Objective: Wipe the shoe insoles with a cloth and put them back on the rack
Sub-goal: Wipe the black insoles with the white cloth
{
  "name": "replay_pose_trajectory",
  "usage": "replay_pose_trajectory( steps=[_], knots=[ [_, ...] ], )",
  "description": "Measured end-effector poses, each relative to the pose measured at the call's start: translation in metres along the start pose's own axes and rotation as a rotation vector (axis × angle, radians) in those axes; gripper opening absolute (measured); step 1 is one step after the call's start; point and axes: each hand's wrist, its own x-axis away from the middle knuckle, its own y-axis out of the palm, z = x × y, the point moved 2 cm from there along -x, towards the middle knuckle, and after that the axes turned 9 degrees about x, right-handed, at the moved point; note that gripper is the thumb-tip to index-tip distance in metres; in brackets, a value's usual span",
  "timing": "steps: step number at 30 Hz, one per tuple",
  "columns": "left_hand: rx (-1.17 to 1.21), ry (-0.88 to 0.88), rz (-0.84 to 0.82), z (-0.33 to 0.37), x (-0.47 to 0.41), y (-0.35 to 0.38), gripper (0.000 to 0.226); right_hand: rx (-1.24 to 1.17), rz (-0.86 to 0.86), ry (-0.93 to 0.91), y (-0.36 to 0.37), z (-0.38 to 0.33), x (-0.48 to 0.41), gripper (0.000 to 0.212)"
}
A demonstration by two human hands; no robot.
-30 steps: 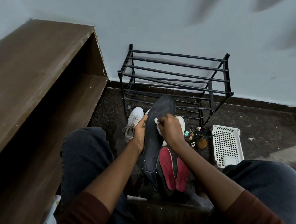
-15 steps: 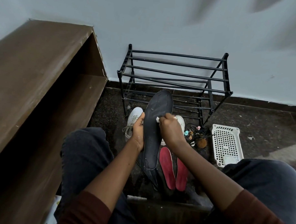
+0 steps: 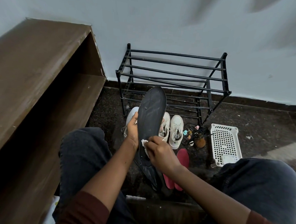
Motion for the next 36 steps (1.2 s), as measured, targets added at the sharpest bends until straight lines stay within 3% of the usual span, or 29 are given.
replay_pose_trajectory(
  steps=[4,7,12,16,20,23,25,27,28,30,34,36],
  knots=[
    [0.017,-0.001,-0.042,-0.001,0.005,0.006,0.066,0.086,-0.004,-0.018,0.001,0.013,-0.010,0.015],
    [-0.041,0.034,-0.007,0.000,0.001,0.005,0.061,0.133,0.058,0.080,-0.008,0.028,-0.038,0.009],
    [-0.085,-0.022,-0.107,-0.003,0.008,0.008,0.053,0.100,0.159,0.243,-0.020,0.047,-0.065,0.013],
    [-0.033,0.038,-0.097,0.002,0.004,0.007,0.057,0.048,0.130,0.097,-0.016,0.026,-0.049,0.003],
    [-0.045,0.054,-0.047,0.004,0.000,0.005,0.069,-0.066,-0.052,-0.060,-0.017,0.007,-0.025,0.010],
    [0.036,0.056,-0.106,0.007,0.001,0.003,0.055,-0.259,0.079,0.270,-0.034,0.020,-0.032,0.011],
    [0.003,0.076,-0.055,0.008,-0.003,-0.003,0.059,-0.372,0.214,0.512,-0.049,0.032,-0.040,0.009],
    [-0.031,0.063,-0.067,0.005,-0.005,-0.002,0.073,-0.425,0.263,0.605,-0.057,0.039,-0.051,0.005],
    [-0.056,0.051,-0.067,0.004,-0.006,-0.002,0.079,-0.424,0.263,0.612,-0.058,0.039,-0.056,0.004],
    [-0.067,0.036,-0.043,0.001,-0.006,0.000,0.071,-0.363,0.225,0.579,-0.058,0.037,-0.063,0.008],
    [-0.026,0.013,-0.082,-0.001,-0.006,0.008,0.060,-0.146,0.148,0.394,-0.041,0.029,-0.066,0.045],
    [-0.022,0.050,-0.047,0.000,-0.005,0.011,0.053,-0.054,0.145,0.285,-0.031,0.024,-0.066,0.043]
  ],
)
